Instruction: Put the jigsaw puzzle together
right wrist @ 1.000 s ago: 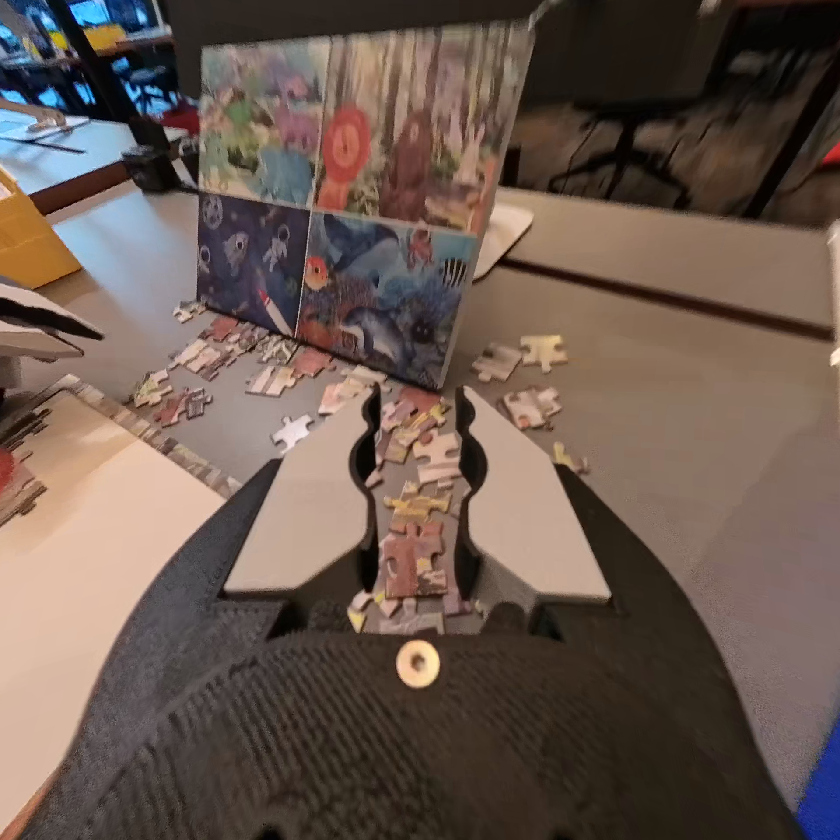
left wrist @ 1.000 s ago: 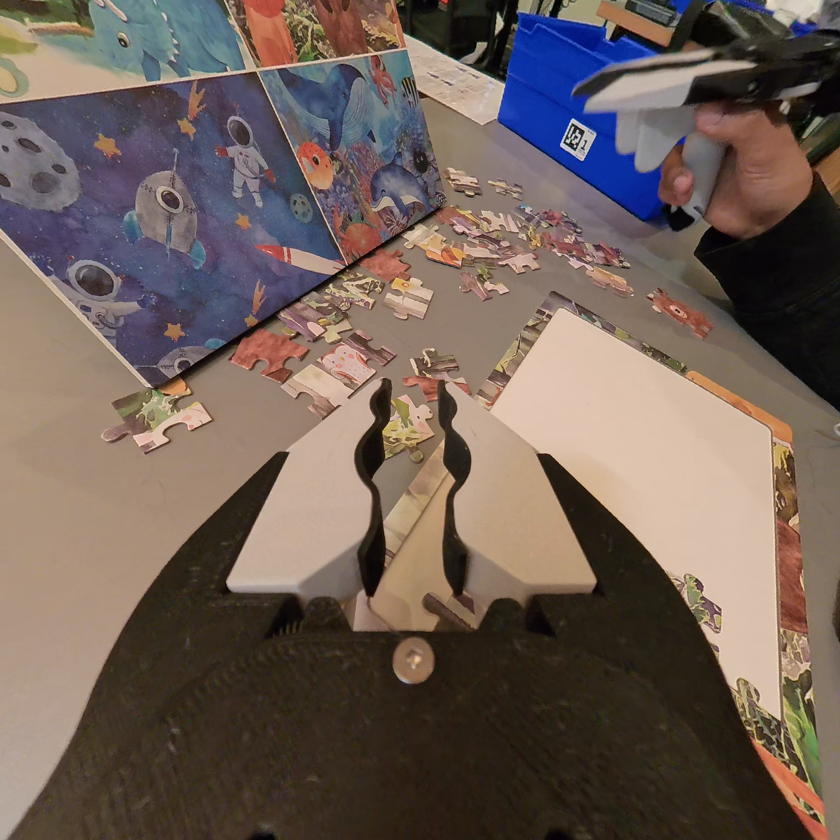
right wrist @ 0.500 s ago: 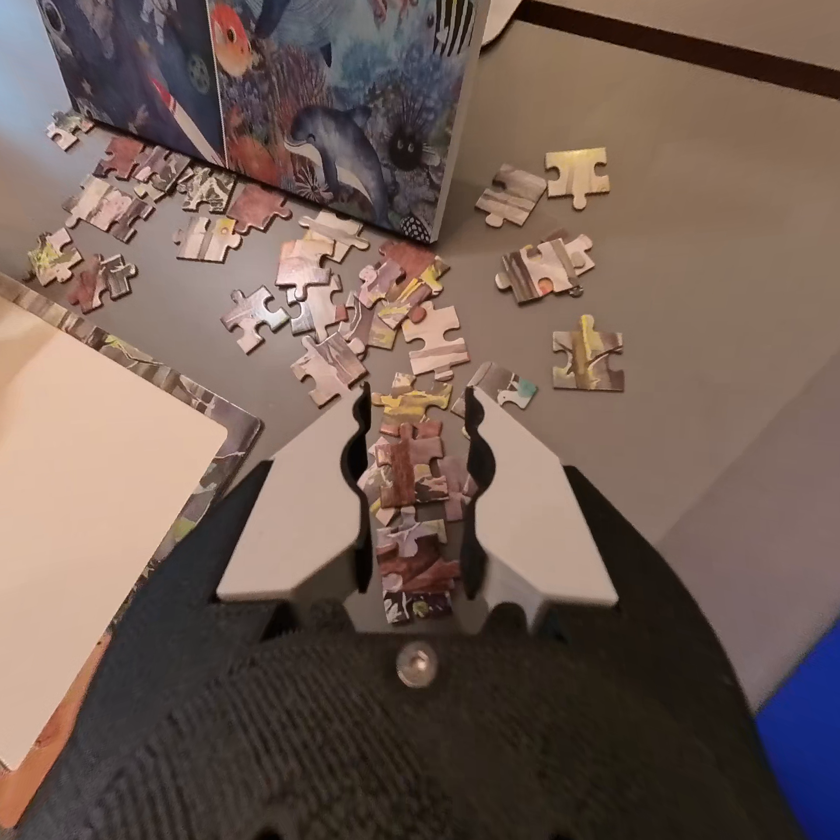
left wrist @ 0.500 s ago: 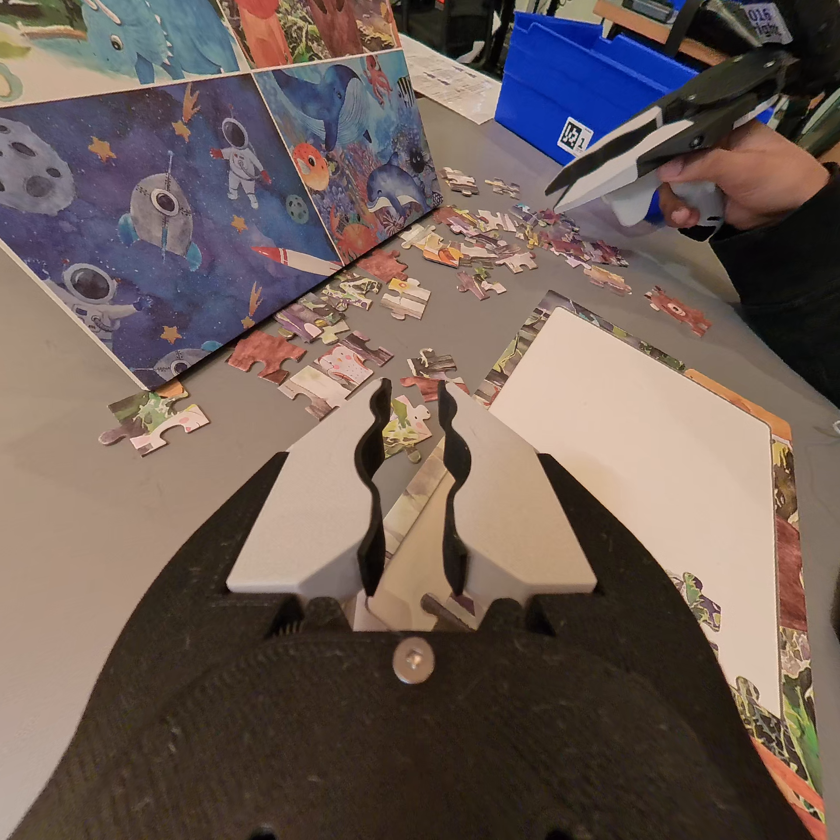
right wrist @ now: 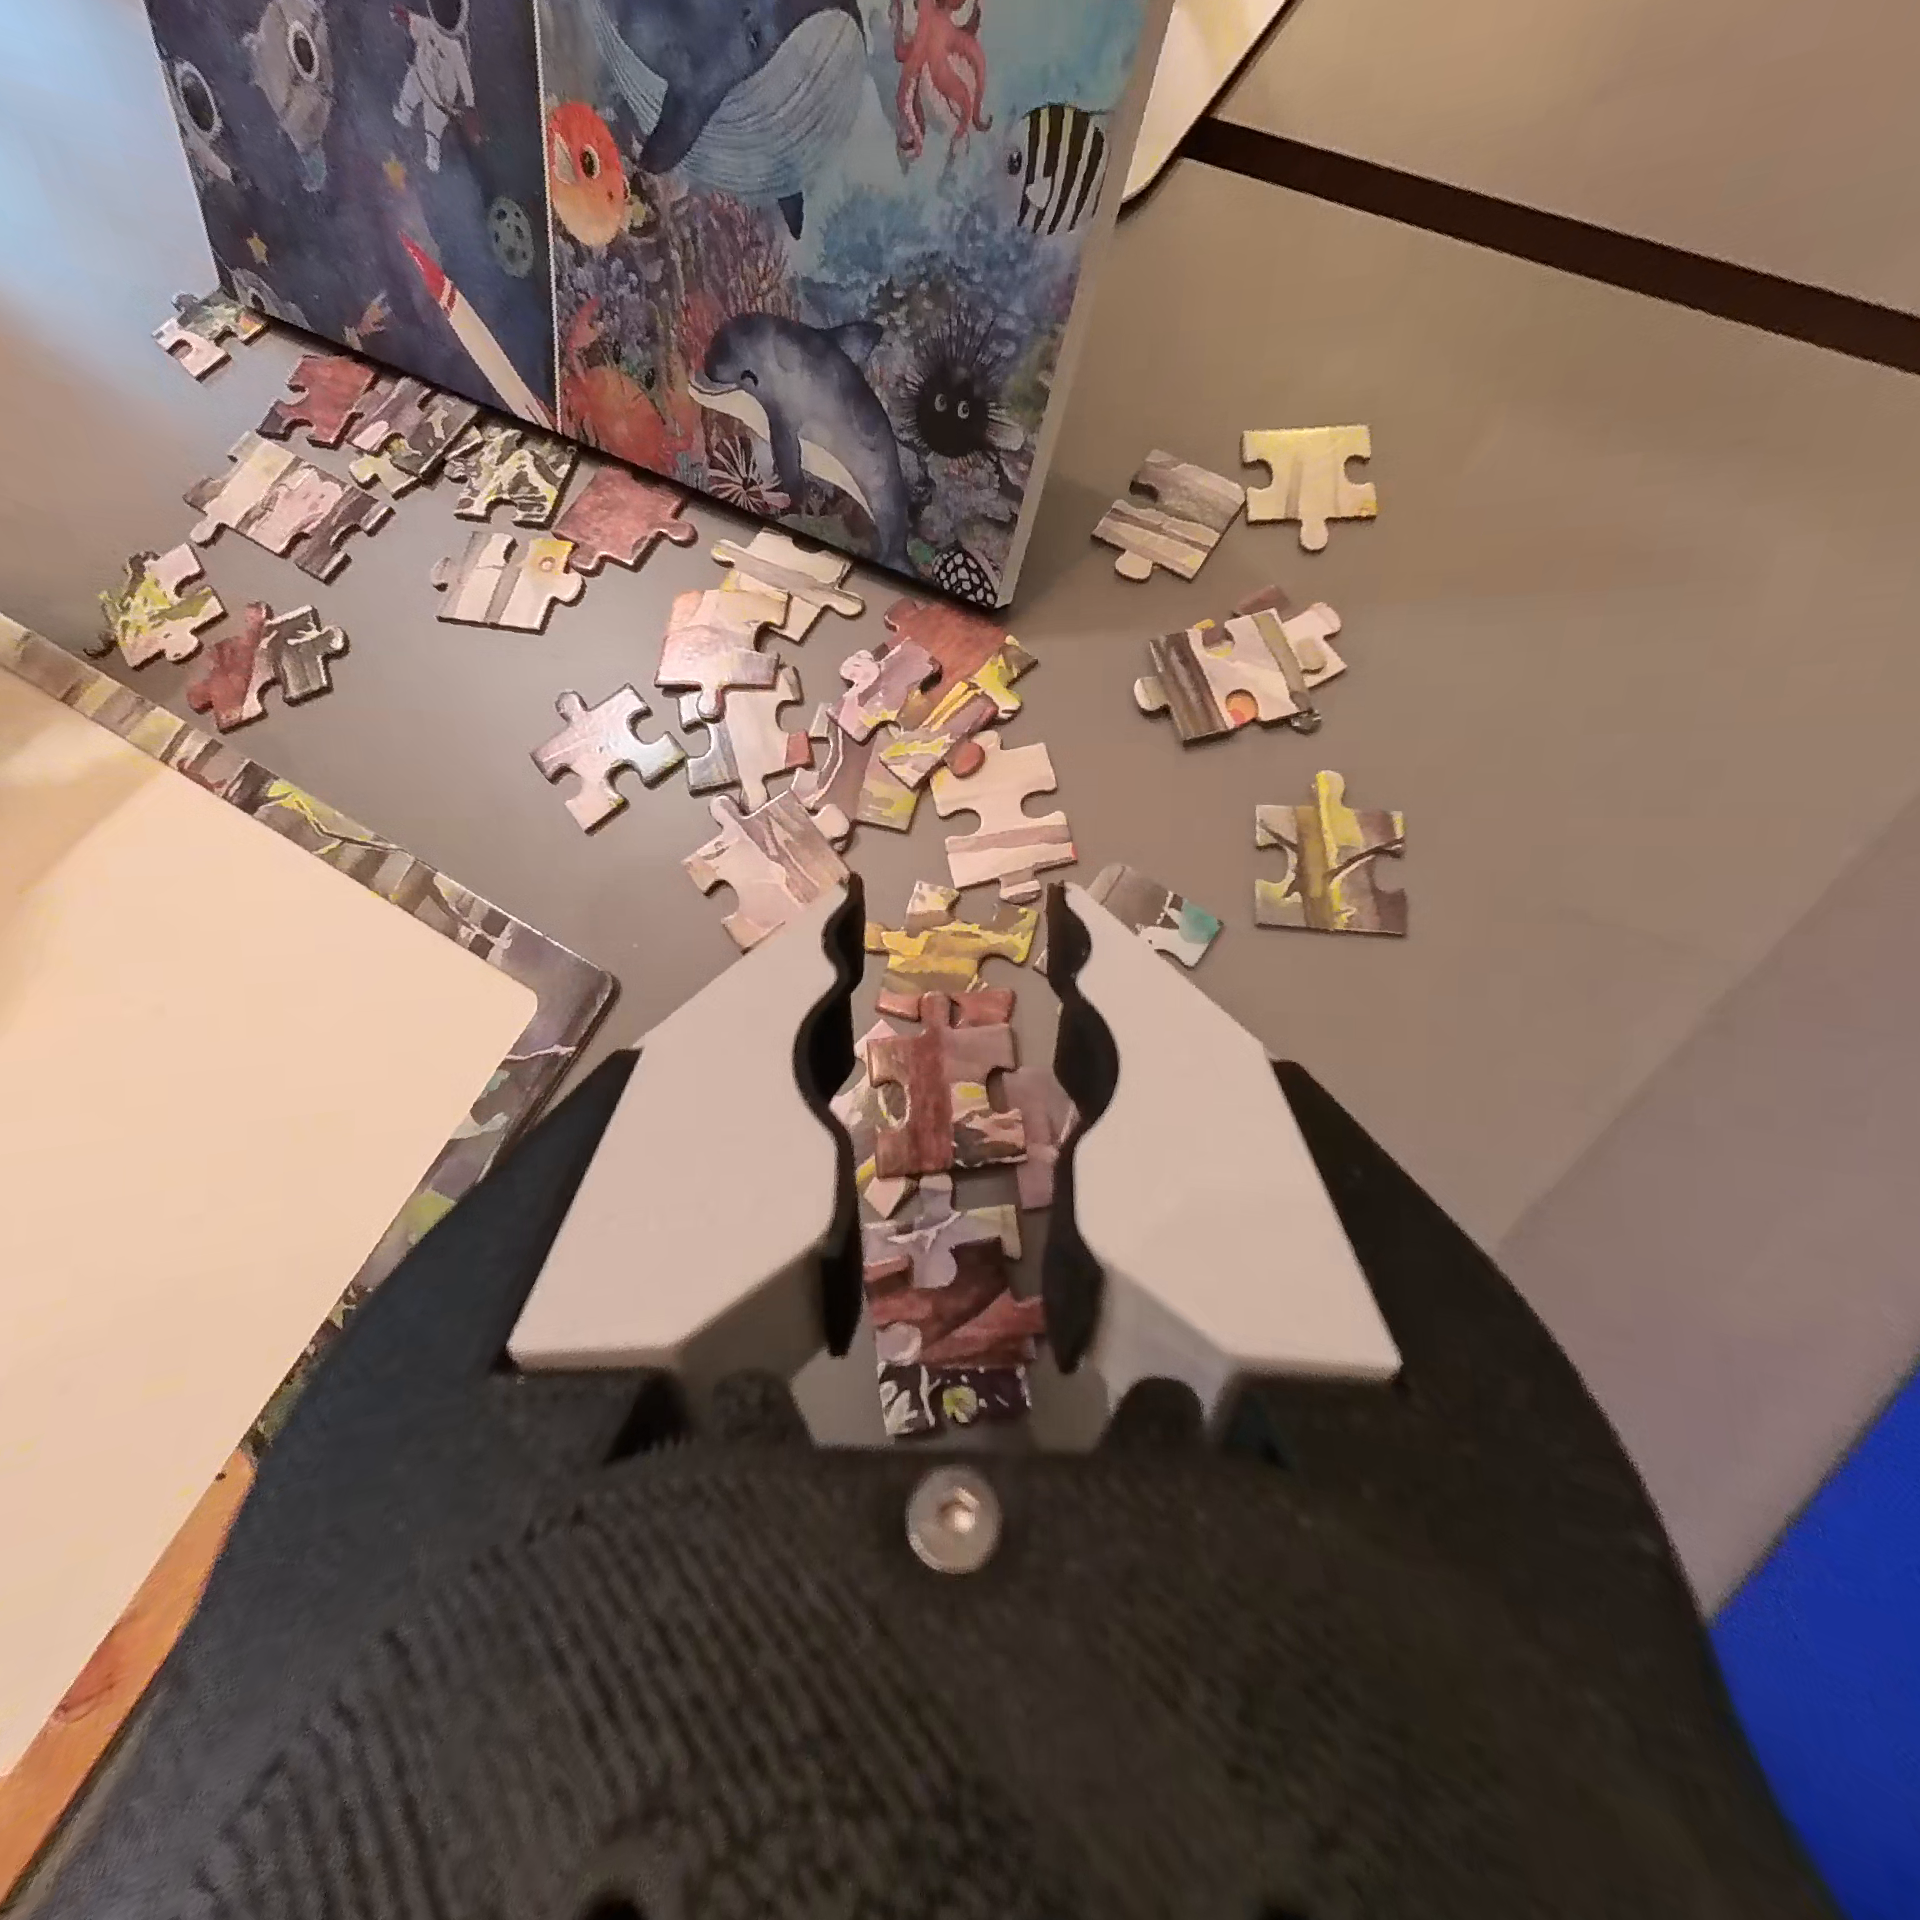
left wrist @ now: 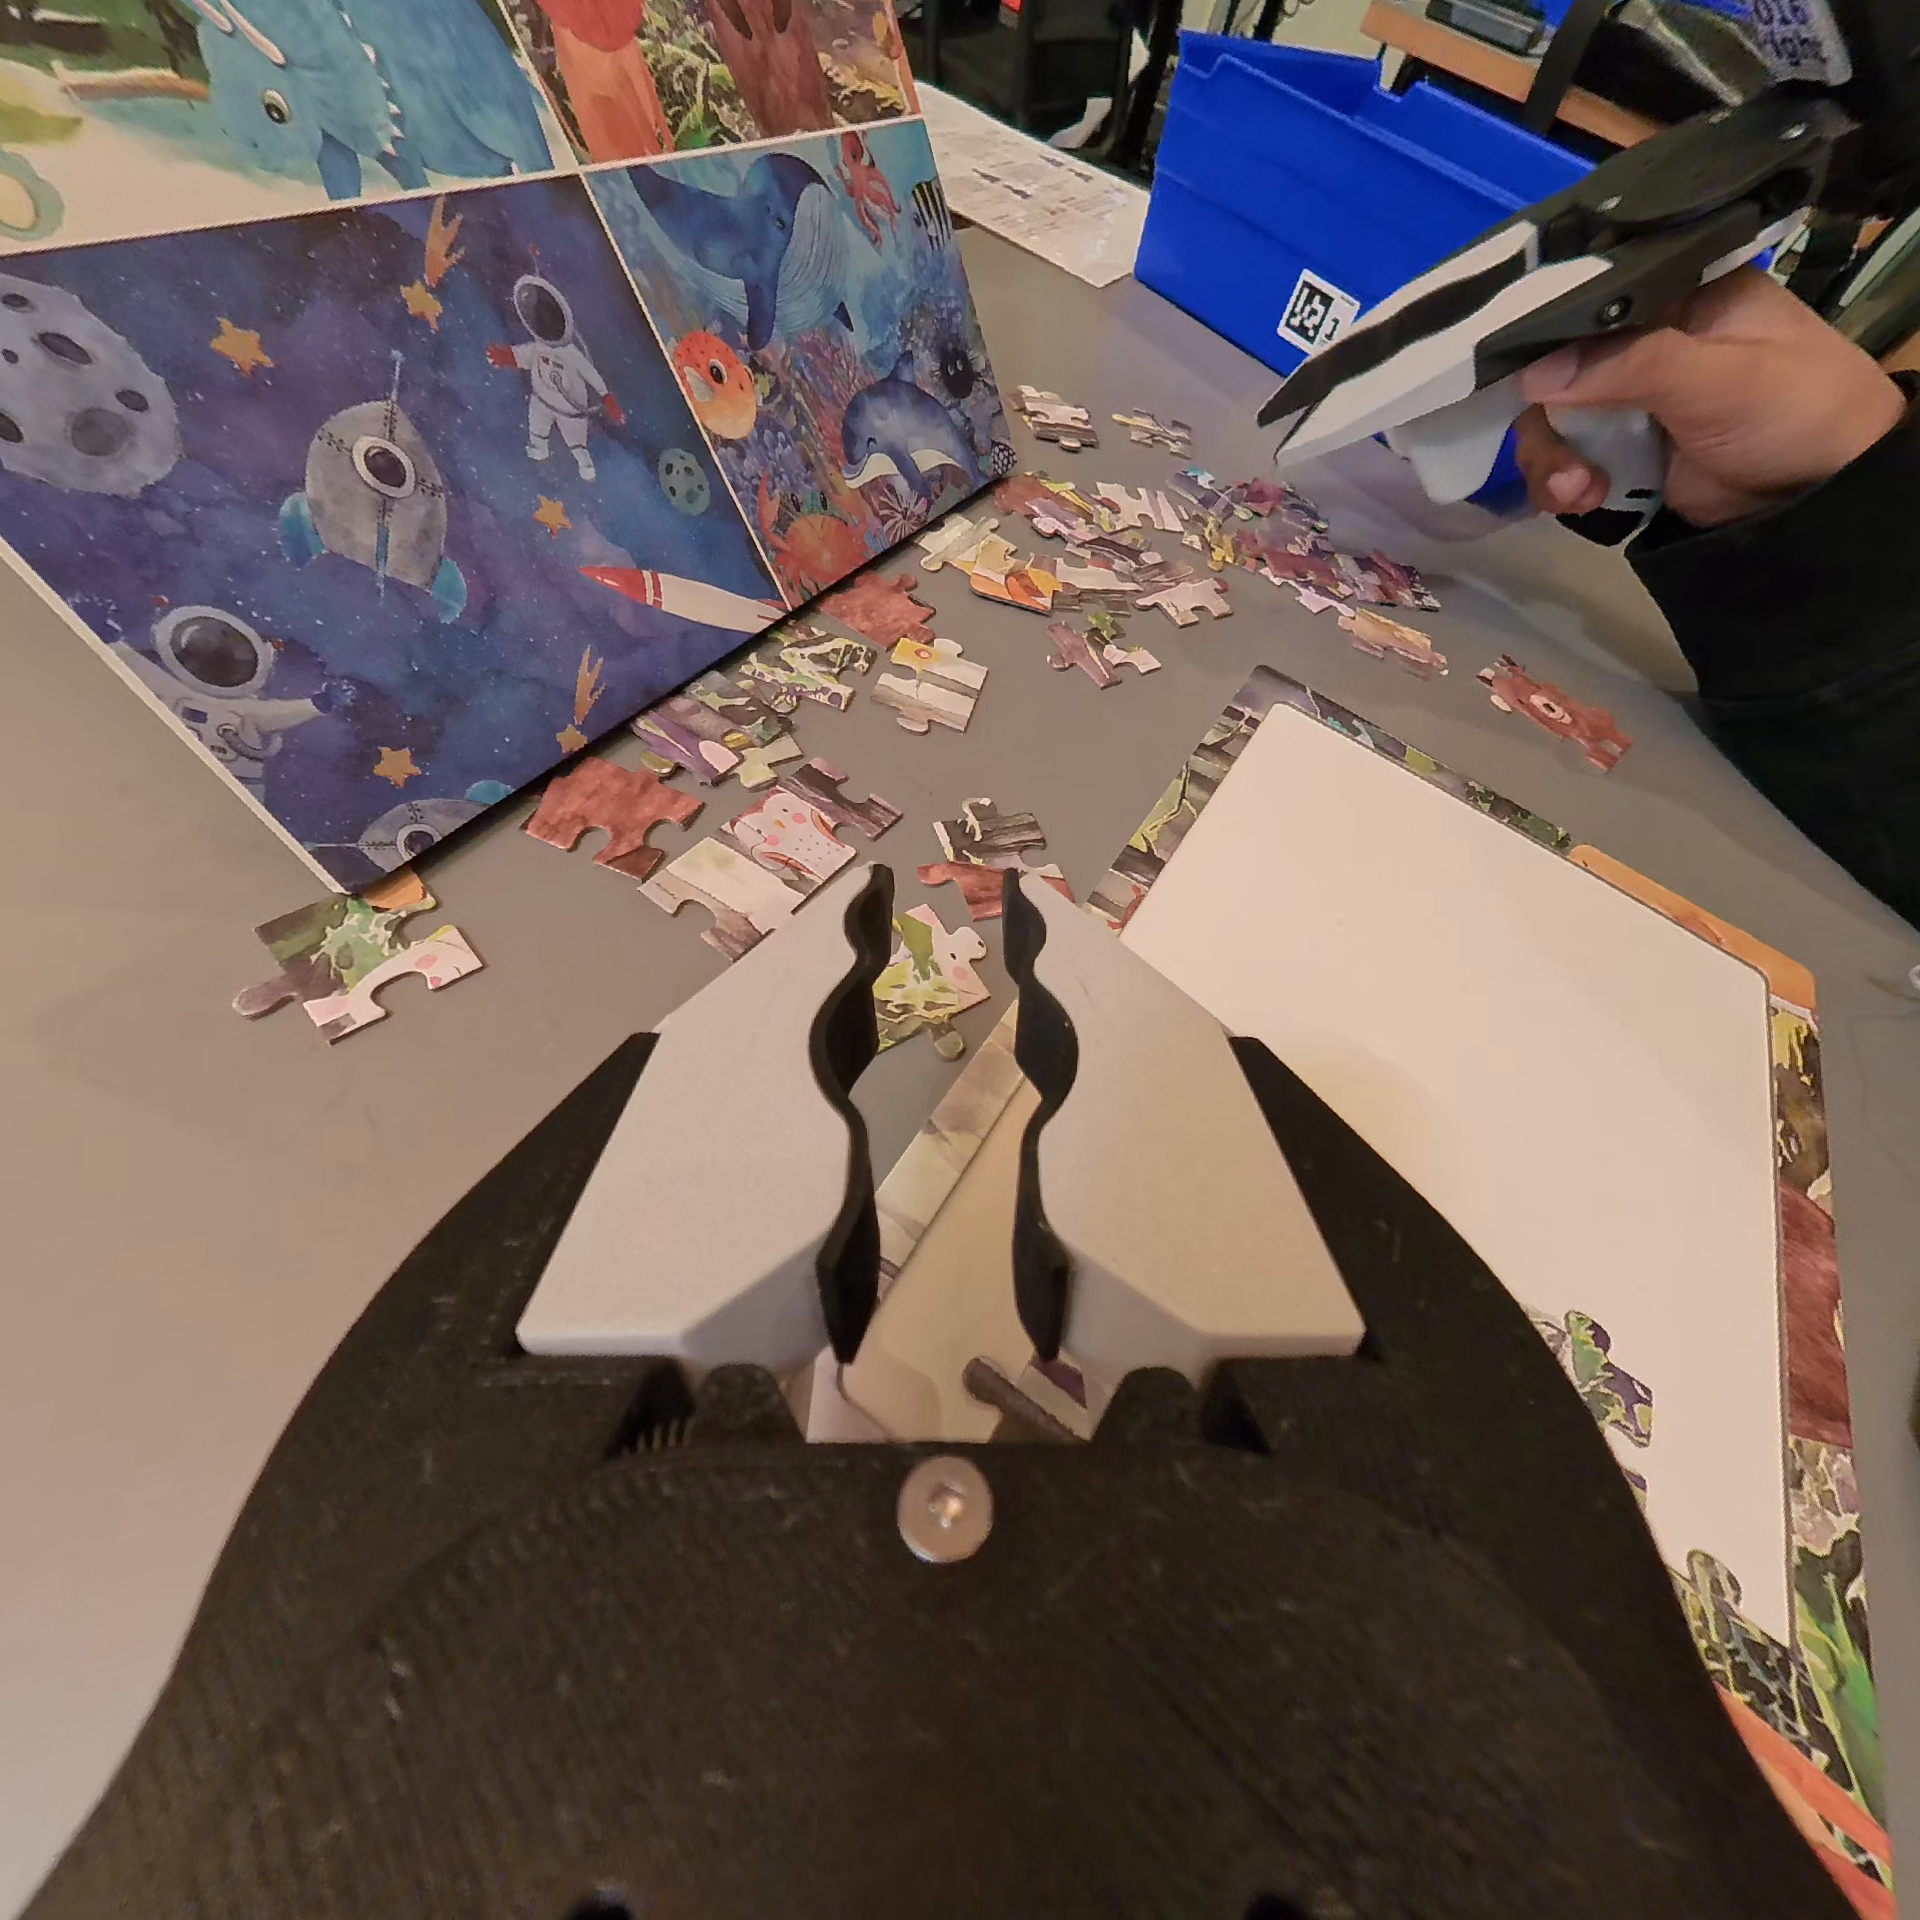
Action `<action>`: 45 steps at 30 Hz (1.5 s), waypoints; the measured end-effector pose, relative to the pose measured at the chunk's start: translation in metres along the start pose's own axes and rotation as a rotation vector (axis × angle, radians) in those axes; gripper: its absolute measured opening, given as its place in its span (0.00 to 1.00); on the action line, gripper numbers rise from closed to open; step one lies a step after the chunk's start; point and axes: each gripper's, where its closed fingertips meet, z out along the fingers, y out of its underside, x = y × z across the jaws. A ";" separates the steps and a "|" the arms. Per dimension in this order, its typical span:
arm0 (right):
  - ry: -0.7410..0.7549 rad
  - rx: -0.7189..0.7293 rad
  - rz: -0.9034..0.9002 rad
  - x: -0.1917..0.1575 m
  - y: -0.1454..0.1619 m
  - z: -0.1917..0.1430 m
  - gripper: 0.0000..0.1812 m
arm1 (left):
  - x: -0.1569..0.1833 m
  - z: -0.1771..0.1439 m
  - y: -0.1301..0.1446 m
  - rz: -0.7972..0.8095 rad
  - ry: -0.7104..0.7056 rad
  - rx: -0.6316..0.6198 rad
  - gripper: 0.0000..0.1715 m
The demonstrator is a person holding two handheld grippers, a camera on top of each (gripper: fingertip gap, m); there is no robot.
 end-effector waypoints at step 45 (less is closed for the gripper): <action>-0.031 -0.218 -0.155 -0.006 0.049 0.008 0.18 | 0.002 0.002 0.001 0.032 -0.003 -0.007 0.11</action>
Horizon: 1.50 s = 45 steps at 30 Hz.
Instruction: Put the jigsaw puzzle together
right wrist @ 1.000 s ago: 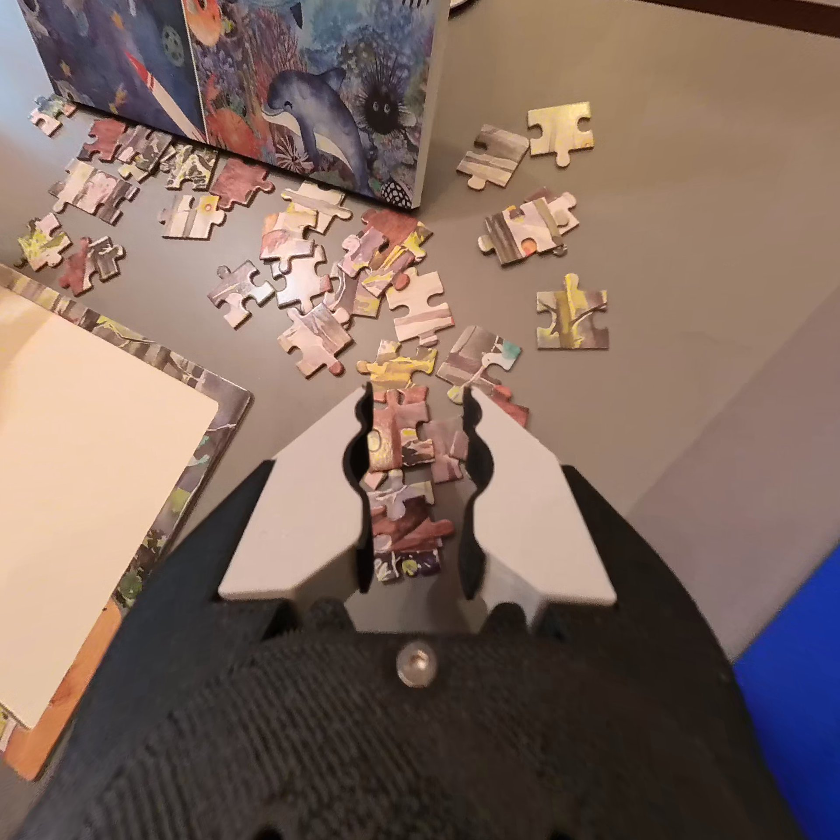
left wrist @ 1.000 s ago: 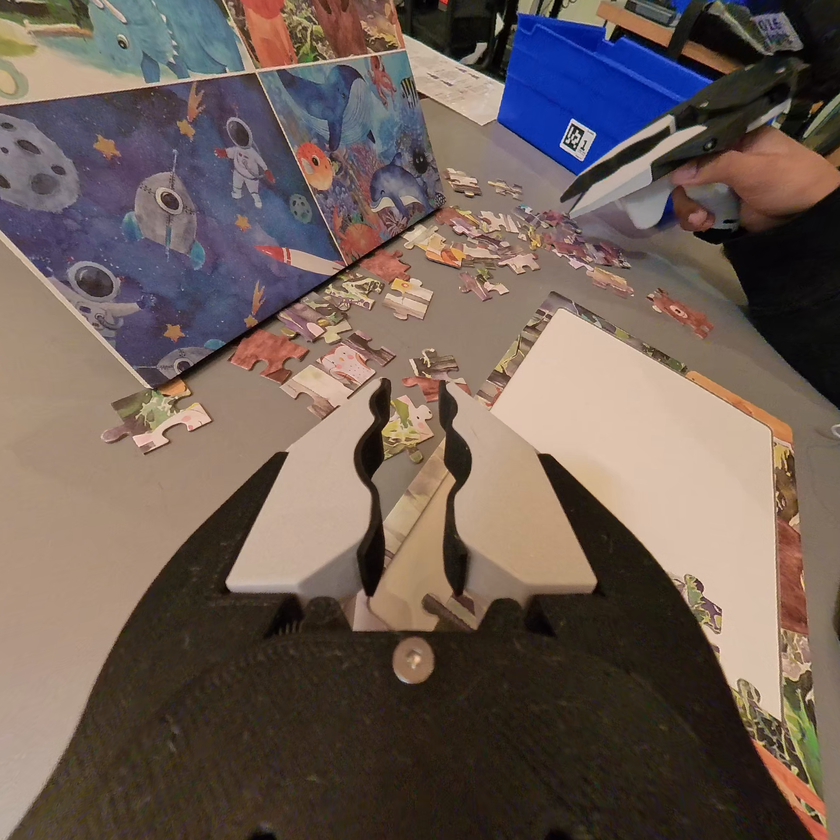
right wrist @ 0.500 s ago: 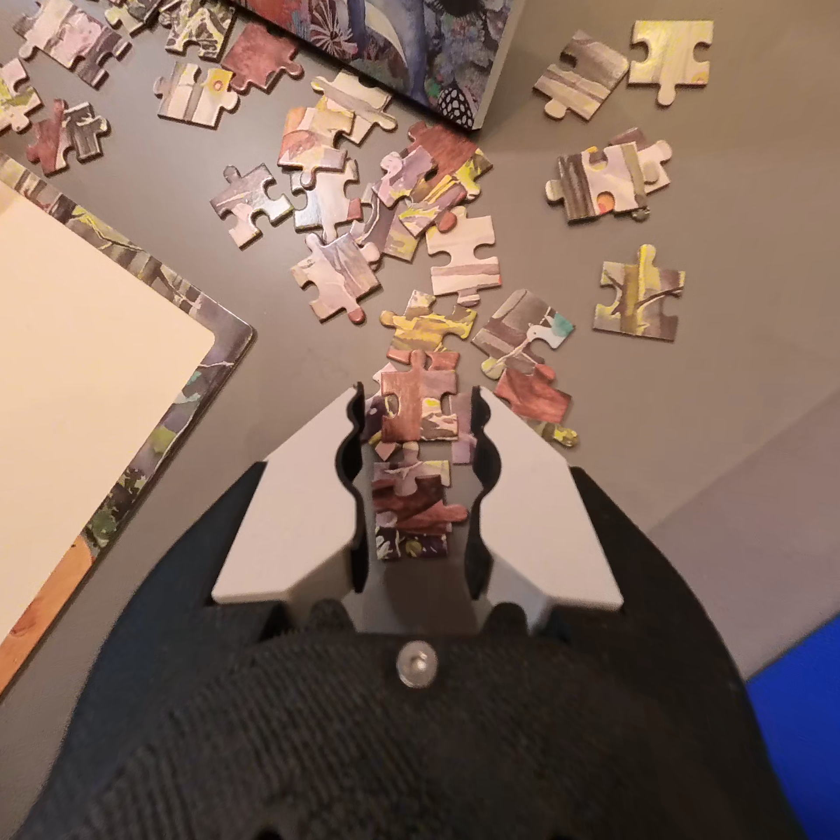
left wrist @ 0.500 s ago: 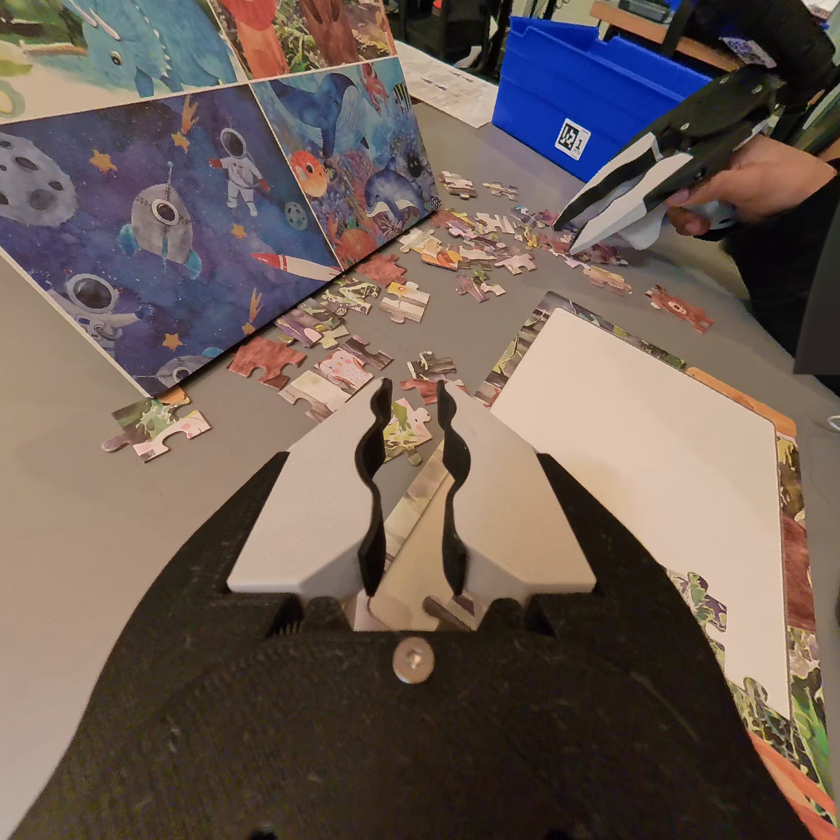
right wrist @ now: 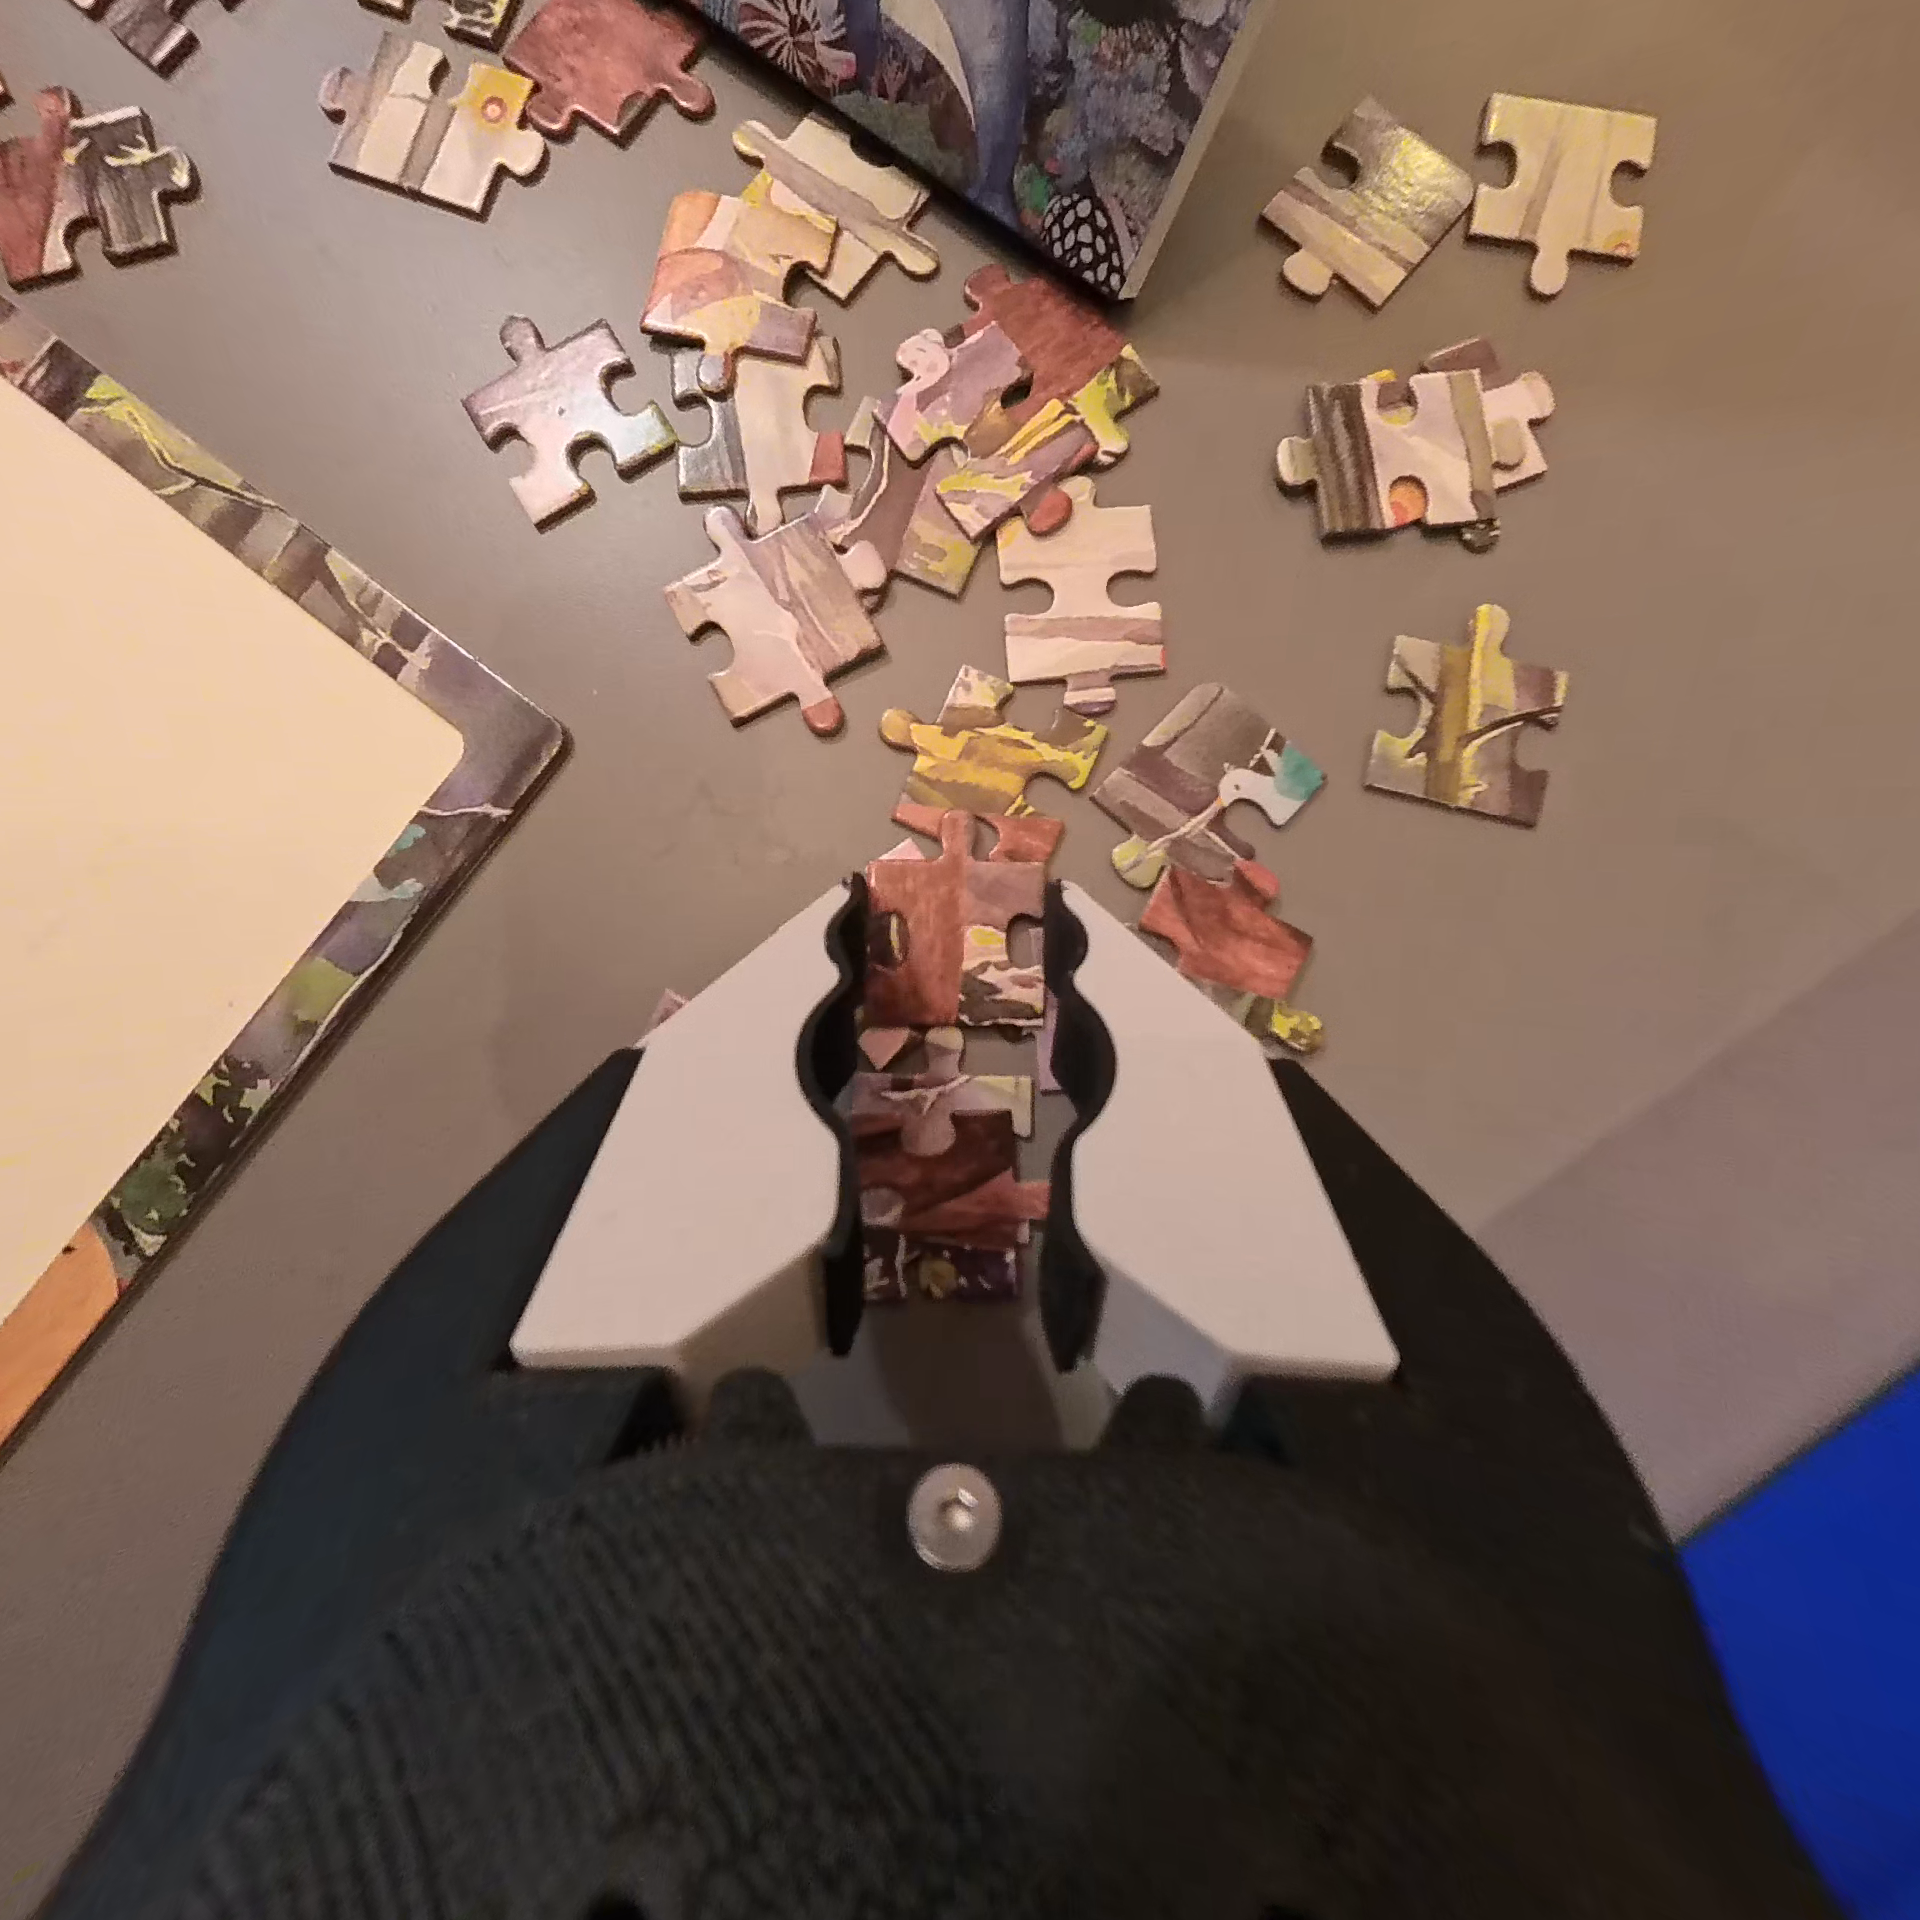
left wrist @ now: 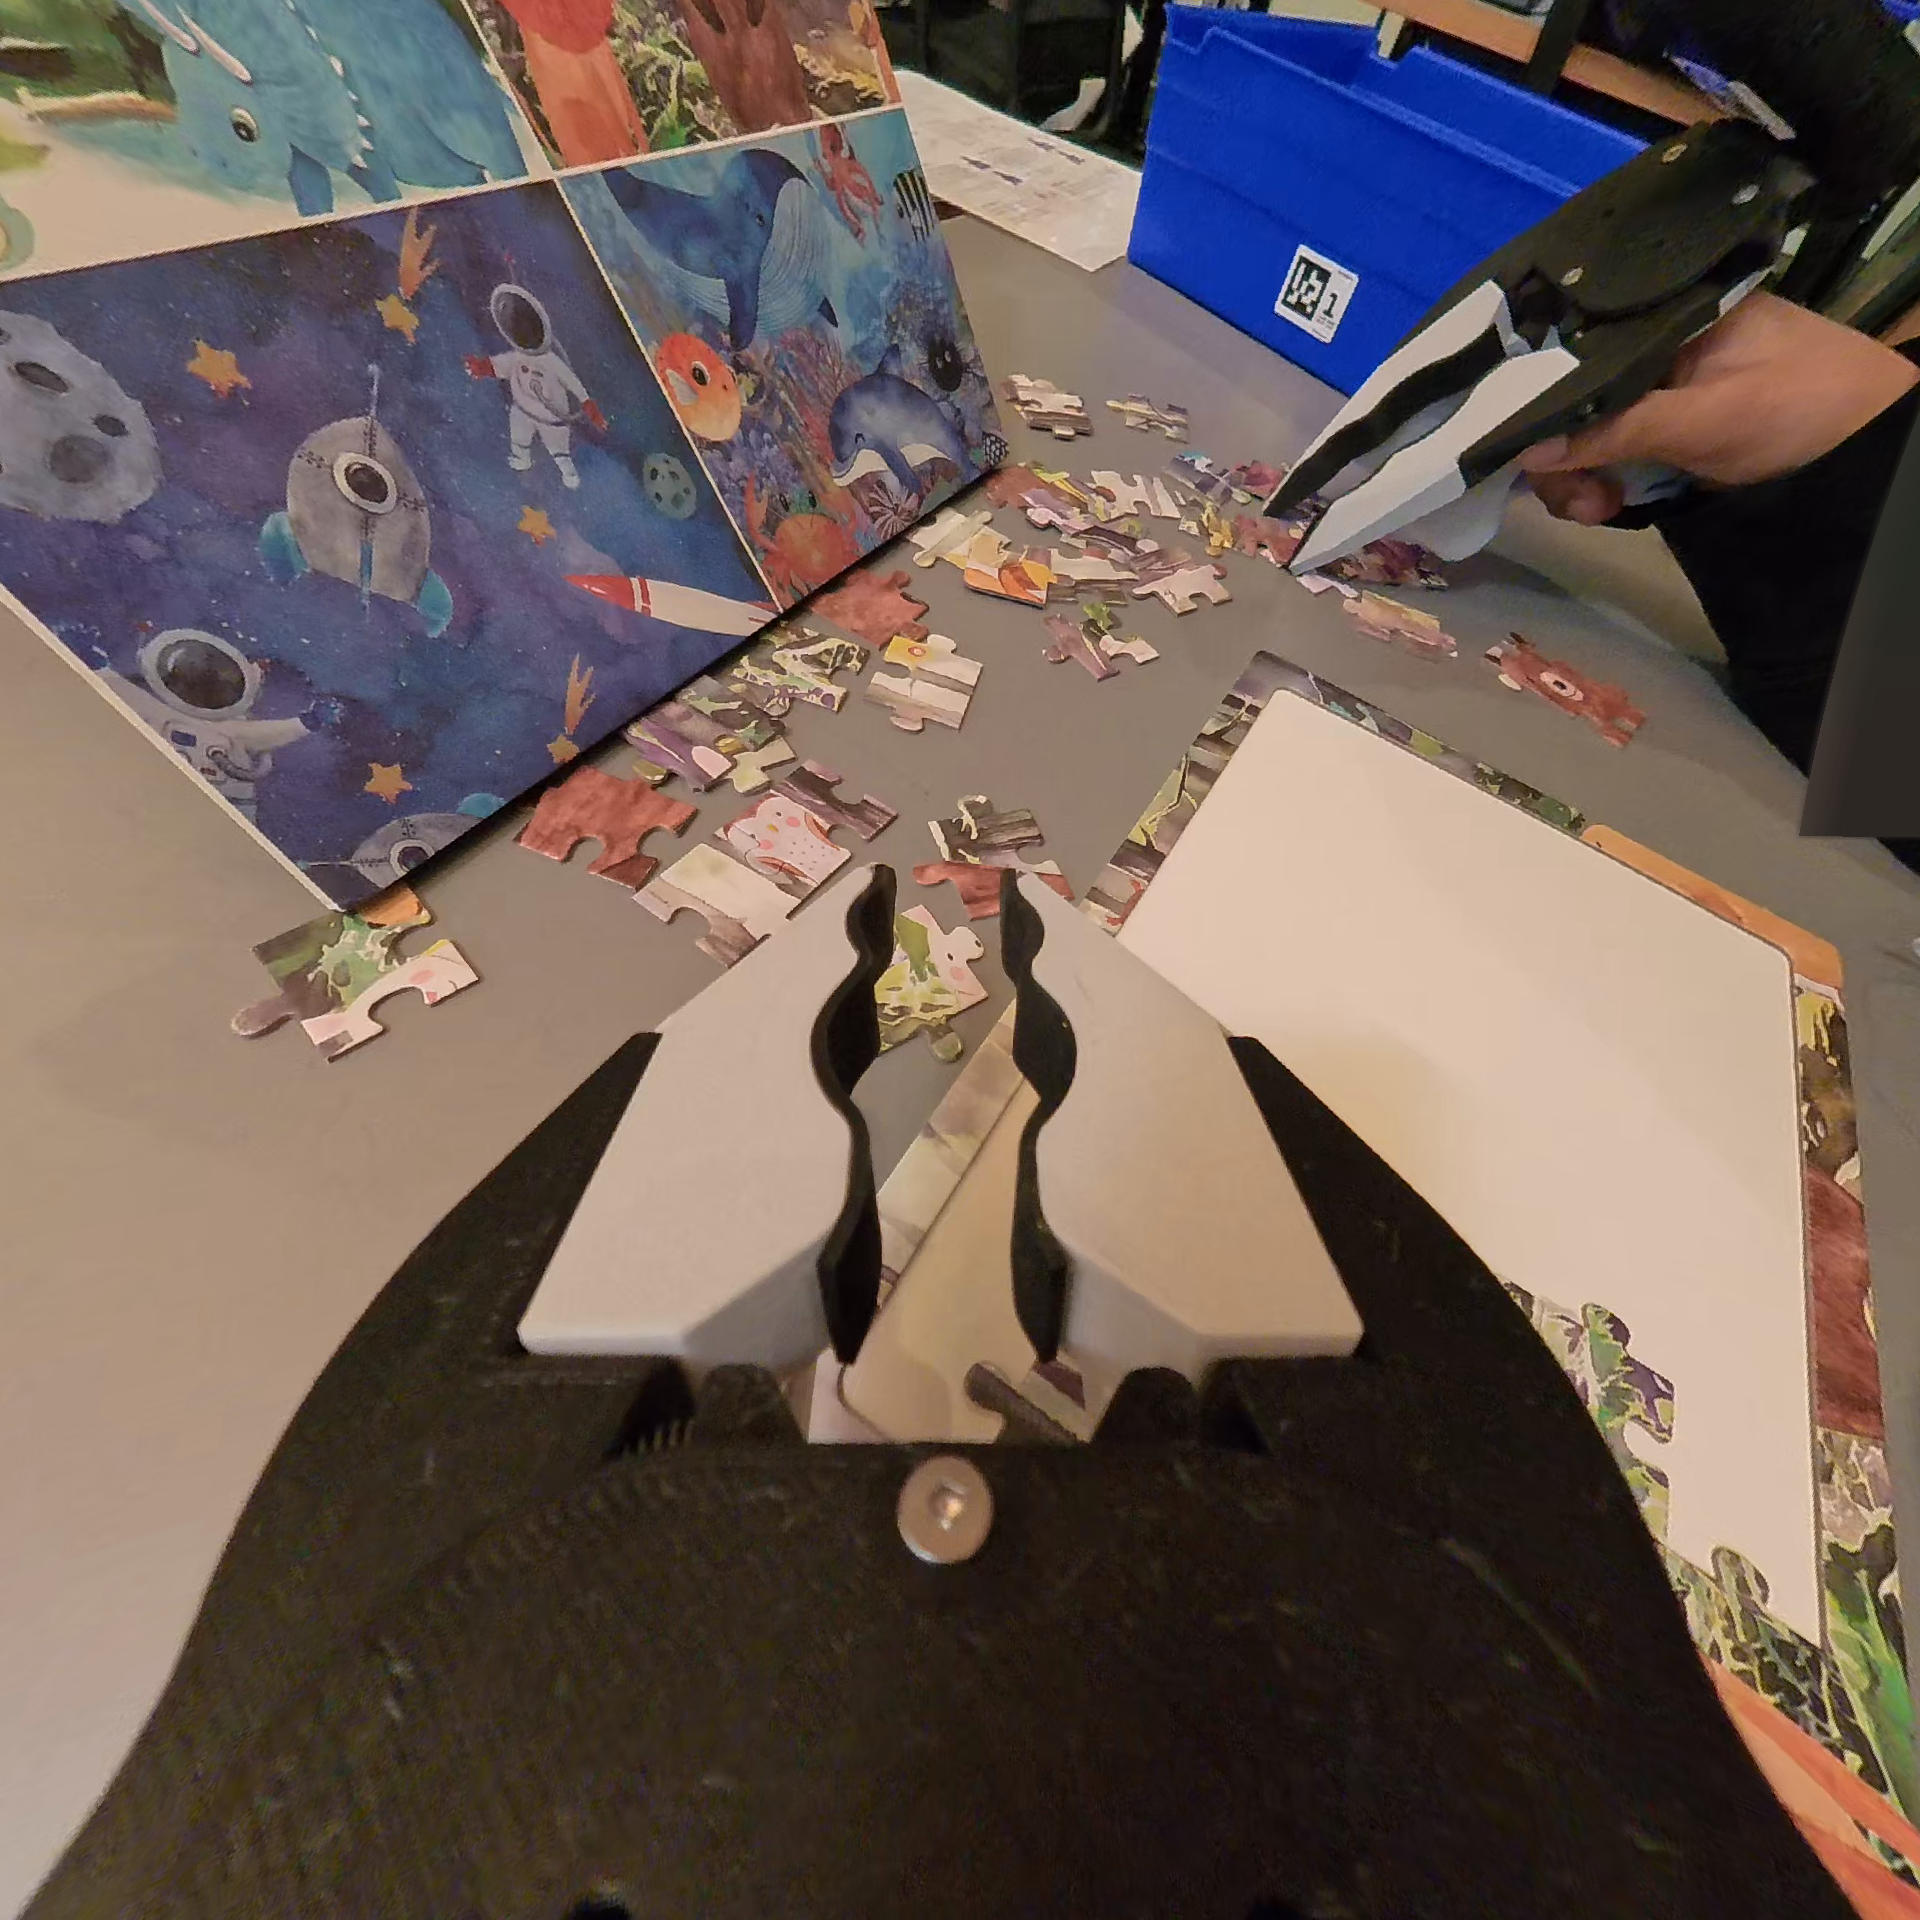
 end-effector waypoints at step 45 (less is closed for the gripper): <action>0.199 -0.030 0.310 -0.054 0.128 -0.106 0.28 | 0.028 -0.004 -0.020 0.100 0.020 0.072 0.11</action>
